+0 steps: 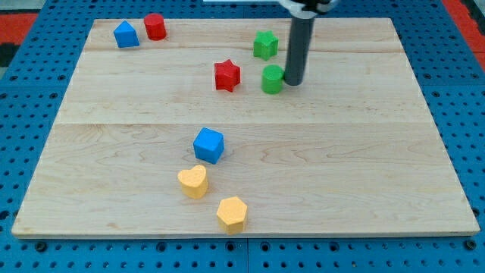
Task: Push the green star towards up
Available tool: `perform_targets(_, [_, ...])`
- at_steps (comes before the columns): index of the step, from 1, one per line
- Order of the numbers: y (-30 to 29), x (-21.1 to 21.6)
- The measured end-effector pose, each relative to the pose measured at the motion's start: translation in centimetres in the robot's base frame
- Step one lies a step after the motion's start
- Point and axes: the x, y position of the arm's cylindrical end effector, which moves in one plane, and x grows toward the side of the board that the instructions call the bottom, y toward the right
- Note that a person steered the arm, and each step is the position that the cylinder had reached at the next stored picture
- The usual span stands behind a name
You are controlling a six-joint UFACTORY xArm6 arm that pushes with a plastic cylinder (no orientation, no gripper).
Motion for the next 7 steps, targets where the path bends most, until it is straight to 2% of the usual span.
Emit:
perform_targets(1, [-6.4,-0.8])
perform_targets(2, [-6.8,-0.8])
perform_targets(3, [-0.9,-0.5])
perform_targets(6, [0.5,-5.3])
perform_targets(7, [-0.7,-7.3])
